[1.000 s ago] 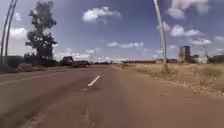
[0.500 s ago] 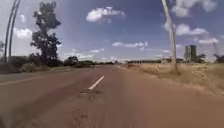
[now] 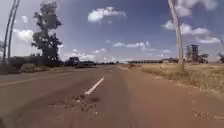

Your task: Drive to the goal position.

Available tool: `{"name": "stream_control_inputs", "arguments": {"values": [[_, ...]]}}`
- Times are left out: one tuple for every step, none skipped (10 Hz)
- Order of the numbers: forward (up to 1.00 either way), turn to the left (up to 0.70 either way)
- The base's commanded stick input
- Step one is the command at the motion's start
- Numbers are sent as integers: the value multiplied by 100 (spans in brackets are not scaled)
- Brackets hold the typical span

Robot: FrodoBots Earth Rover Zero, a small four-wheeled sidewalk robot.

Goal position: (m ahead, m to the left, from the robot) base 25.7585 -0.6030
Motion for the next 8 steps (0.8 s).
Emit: {"name": "stream_control_inputs", "arguments": {"values": [[85, -1], [85, -17], [85, -32], [85, -23], [85, -6], [85, -26], [85, -24], [85, -3]]}}
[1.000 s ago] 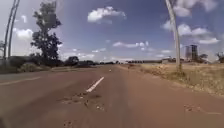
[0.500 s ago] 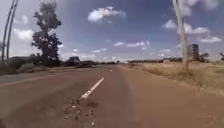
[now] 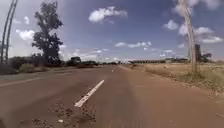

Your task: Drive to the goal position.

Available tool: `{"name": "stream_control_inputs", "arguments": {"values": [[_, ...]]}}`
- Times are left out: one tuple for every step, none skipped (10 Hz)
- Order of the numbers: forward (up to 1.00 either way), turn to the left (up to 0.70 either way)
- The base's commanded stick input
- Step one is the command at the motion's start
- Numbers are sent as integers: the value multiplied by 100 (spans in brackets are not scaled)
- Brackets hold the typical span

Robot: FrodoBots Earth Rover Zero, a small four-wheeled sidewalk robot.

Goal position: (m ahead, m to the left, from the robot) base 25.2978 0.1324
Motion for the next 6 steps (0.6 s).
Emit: {"name": "stream_control_inputs", "arguments": {"values": [[85, 2], [85, 2], [85, 2], [85, 2], [85, -21], [85, -32]]}}
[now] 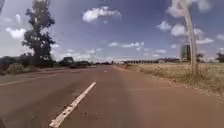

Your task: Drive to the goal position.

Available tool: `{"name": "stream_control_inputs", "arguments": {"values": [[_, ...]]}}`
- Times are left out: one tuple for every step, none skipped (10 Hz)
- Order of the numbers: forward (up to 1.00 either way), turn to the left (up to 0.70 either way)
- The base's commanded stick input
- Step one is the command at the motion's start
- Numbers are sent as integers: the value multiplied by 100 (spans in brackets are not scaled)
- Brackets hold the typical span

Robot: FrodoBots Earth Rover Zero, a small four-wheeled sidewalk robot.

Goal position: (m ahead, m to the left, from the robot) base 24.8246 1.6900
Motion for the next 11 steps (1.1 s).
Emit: {"name": "stream_control_inputs", "arguments": {"values": [[85, -32], [85, -32], [85, -26], [85, -8], [85, 2], [85, 2], [85, 2], [85, 2], [85, 2], [85, 2], [85, 2]]}}
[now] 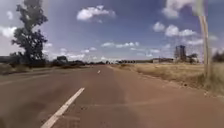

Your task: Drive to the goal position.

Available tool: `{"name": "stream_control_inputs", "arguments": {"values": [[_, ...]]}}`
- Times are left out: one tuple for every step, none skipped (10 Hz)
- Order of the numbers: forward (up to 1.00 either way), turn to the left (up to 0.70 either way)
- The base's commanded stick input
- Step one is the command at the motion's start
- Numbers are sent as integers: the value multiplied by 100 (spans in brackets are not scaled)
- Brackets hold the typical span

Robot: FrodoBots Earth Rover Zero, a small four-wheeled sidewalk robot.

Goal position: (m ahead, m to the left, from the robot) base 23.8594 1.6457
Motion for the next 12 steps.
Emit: {"name": "stream_control_inputs", "arguments": {"values": [[85, 2], [85, 2], [85, 2], [85, 2], [85, 2], [85, 2], [85, 2], [85, 2], [85, 2], [85, 2], [85, 2], [85, 2]]}}
